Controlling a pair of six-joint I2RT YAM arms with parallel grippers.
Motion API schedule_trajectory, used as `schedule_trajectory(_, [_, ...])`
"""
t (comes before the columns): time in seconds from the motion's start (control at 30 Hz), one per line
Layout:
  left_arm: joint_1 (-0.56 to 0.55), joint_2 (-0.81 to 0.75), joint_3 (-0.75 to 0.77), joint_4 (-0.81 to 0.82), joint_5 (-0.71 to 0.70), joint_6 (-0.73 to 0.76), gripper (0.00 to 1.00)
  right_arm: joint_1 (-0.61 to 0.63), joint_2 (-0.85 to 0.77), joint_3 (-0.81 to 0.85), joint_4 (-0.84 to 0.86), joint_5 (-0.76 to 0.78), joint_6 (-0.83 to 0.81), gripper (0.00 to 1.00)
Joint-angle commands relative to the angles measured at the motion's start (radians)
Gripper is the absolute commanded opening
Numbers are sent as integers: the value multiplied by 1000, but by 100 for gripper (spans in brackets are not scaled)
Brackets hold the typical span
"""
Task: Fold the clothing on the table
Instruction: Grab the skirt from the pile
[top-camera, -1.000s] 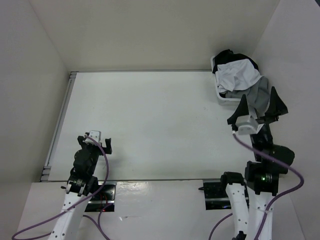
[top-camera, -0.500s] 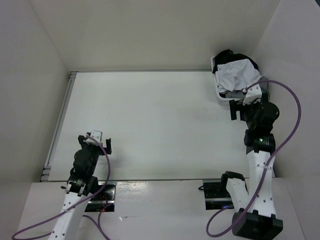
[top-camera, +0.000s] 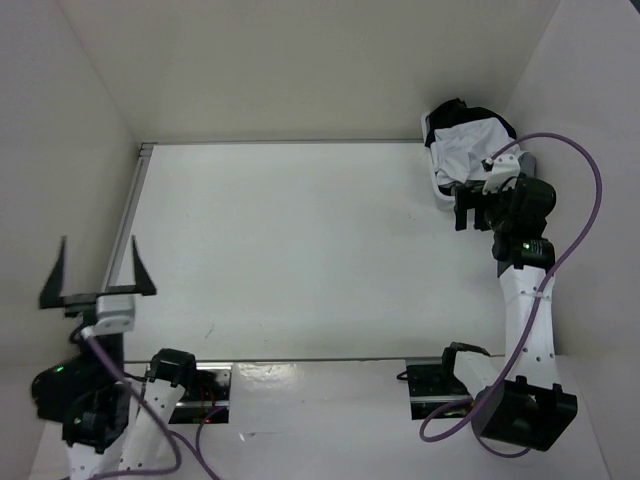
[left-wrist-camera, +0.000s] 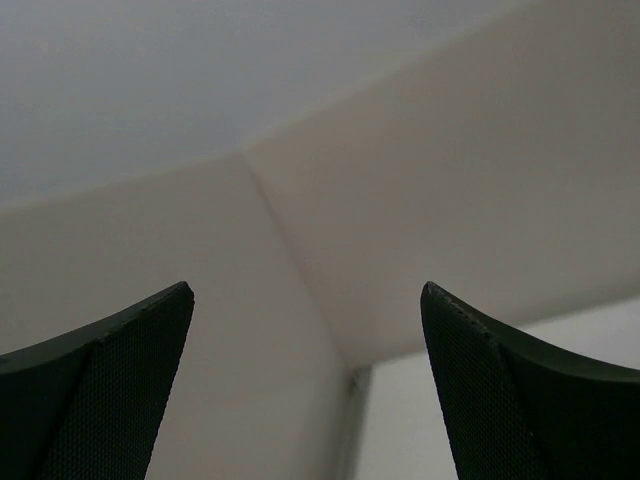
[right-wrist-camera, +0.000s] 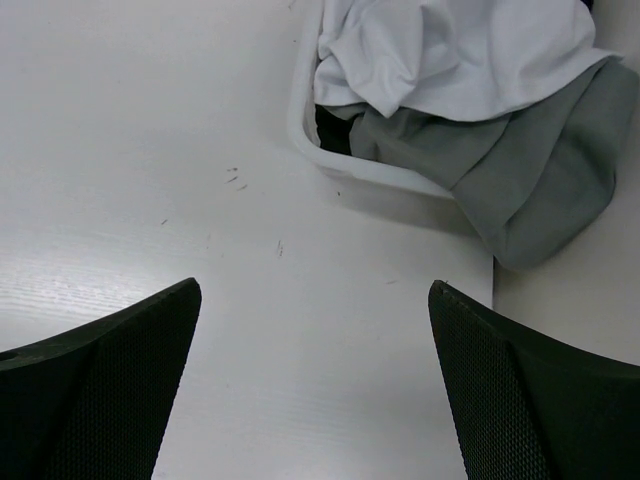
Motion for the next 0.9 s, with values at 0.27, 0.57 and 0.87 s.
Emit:
schedule_trajectory(0.27, [15,605,900,-147,-467,63,100,-7,110,83,14,-81,74,98])
schedule_trajectory(0.57, [49,992,1005,-646,-381,-533,100,-17,109,72,55,34,177,98])
schedule_trajectory(0.87, [49,1262,646,-537,-111,-638,100,-26,269,170,38,93,223,98])
